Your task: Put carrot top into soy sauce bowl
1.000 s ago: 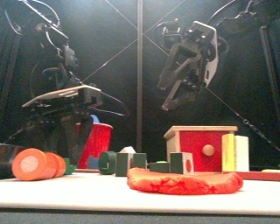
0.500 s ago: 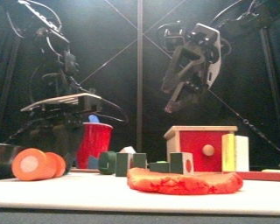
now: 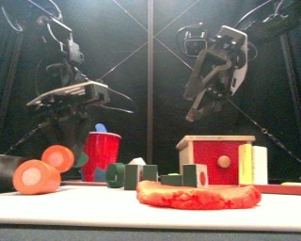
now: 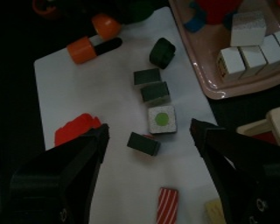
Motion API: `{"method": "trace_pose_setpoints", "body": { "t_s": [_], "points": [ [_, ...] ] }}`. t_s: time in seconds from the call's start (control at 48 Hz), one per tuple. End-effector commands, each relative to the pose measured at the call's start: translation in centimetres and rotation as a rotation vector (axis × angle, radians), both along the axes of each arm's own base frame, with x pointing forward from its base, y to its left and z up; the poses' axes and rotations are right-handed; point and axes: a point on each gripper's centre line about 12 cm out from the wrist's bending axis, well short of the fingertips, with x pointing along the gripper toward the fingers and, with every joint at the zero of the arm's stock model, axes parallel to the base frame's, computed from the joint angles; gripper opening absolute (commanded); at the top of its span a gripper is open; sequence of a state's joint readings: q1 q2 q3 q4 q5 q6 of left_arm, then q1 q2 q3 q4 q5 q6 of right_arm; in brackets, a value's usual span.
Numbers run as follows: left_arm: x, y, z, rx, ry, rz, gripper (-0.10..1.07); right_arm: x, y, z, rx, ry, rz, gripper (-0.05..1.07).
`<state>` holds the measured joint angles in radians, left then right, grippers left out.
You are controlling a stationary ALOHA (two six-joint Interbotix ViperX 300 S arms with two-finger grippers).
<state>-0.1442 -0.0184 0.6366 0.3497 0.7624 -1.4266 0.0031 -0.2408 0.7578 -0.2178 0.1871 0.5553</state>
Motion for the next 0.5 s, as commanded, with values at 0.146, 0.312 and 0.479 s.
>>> {"method": "trace_pose_setpoints", "body": {
  "t_s": [0.146,0.312,0.479],
  "points": [
    [-2.1,0.2,3.8,0.025,-0.056,-0.014,0.56,-0.4,-0.3,1.1,0.003,-0.037,-0.01,1.03],
    [-5.8,0.3,4.3,0.044,0.0,-0.011,0.56,-0.5,-0.3,0.9,0.017,-0.032,-0.017,1.03],
    [-9.3,0.4,4.6,0.012,0.013,0.022,0.56,-0.5,-0.2,0.8,0.022,-0.029,-0.02,1.03]
  ]
}}
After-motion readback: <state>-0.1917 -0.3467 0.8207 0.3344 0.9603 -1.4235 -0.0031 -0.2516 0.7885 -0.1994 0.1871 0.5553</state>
